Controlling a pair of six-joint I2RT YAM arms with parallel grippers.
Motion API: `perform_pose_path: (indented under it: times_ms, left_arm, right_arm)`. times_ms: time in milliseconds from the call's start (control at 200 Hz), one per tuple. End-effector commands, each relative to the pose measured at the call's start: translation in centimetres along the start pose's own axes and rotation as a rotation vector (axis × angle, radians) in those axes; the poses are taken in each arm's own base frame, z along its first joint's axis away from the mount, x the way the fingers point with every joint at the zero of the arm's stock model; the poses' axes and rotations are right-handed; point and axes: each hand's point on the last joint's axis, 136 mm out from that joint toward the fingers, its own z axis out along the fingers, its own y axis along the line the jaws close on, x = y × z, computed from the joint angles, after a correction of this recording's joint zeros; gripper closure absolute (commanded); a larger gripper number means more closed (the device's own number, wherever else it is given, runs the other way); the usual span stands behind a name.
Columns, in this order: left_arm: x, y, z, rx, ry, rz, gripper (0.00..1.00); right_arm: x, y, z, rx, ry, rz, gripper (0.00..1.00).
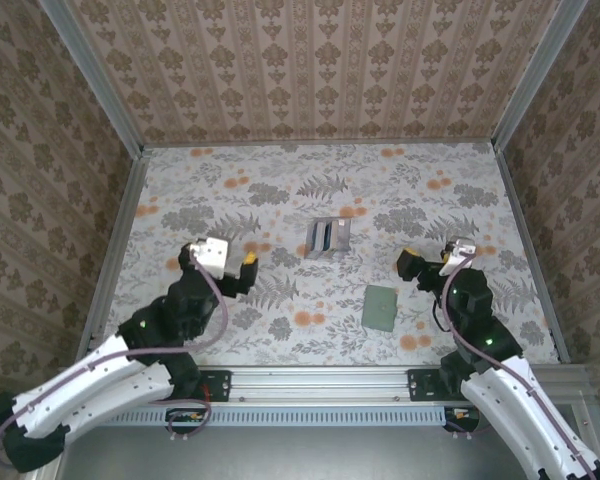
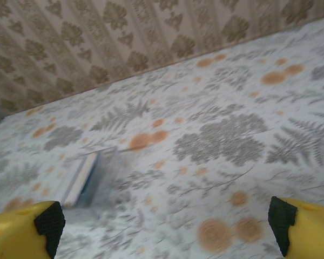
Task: Put the credit cards into the card holder
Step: Reset both arms
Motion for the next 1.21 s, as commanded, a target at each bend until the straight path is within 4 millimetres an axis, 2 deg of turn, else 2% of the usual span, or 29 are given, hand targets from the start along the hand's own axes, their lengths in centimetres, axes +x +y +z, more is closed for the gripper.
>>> perform_pose_path:
  times_ms: [0, 50, 165, 235, 330, 415, 595, 675, 780, 845, 880, 930, 965, 1025, 1055, 1110, 1200]
  left_arm:
    - [0.9, 3.2, 0.5, -0.166, -0.106, 0.208, 0.0]
    - [1.9, 4.8, 0.6, -0.213, -0.108, 0.153, 0.0]
    - [4.4, 6.8, 2.1, -0.235, -0.107, 0.1, 0.0]
    - [5.9, 8.7, 3.1, -0.277, -0.079, 0.047, 0.0]
    - [7.2, 10.4, 4.9, -0.274, -0.036, -0.036, 0.0]
    - [8.0, 11.3, 6.9, -0.244, -0.004, -0.069, 0.0]
    - [9.9, 12.3, 10.8, -0.238, 0.019, -0.058, 0.0]
    - [9.6, 12.7, 12.1, -0.222, 0.002, -0.07, 0.0]
    - [9.7, 13.3, 13.9, -0.206, 0.007, -0.067, 0.0]
    - [10.5, 13.7, 14.9, -0.204, 0.017, -0.074, 0.0]
    - [11.3, 13.9, 15.3, -0.204, 0.027, -0.088, 0.0]
    - [12.4, 14.2, 16.0, -0.21, 0.034, -0.095, 0.0]
    - [11.8, 14.6, 16.2, -0.218, 0.011, -0.09, 0.0]
    - [12.5, 14.5, 16.8, -0.192, 0.089, -0.113, 0.0]
    - [12.2, 14.7, 17.5, -0.189, 0.095, -0.102, 0.0]
    - [12.9, 14.8, 17.6, -0.192, 0.148, -0.129, 0.0]
    - [12.8, 15.0, 17.6, -0.211, 0.144, -0.126, 0.0]
  right_arm:
    - [-1.5, -1.3, 0.6, 0.073, -0.149, -0.186, 0.0]
    - [-1.1, -1.3, 1.0, 0.066, -0.176, -0.249, 0.0]
    - [-0.4, -1.7, 1.7, 0.081, -0.229, -0.38, 0.0]
    - [0.2, -3.2, 2.4, 0.136, -0.211, -0.382, 0.0]
    - [2.1, -4.4, 4.0, 0.11, -0.132, -0.341, 0.0]
    - [1.7, -4.3, 5.3, 0.087, -0.14, -0.312, 0.0]
    - [1.1, -4.2, 9.5, 0.077, -0.099, -0.311, 0.0]
    - [0.7, -4.0, 10.8, 0.067, -0.098, -0.34, 0.0]
    - [1.1, -5.3, 12.2, 0.074, -0.089, -0.314, 0.0]
    - [2.4, -7.1, 13.3, 0.102, -0.081, -0.26, 0.0]
    - [2.1, -7.5, 13.7, 0.102, -0.107, -0.24, 0.0]
    - [2.4, -8.2, 13.8, 0.116, -0.043, -0.212, 0.0]
    - [2.4, -8.4, 14.2, 0.126, -0.013, -0.207, 0.0]
    - [2.4, -8.3, 15.3, 0.118, 0.017, -0.204, 0.0]
    - [2.7, -8.4, 15.6, 0.128, 0.057, -0.206, 0.0]
    - [2.6, -8.2, 15.7, 0.136, 0.046, -0.224, 0.0]
    - [2.7, -8.1, 15.7, 0.139, 0.049, -0.227, 0.0]
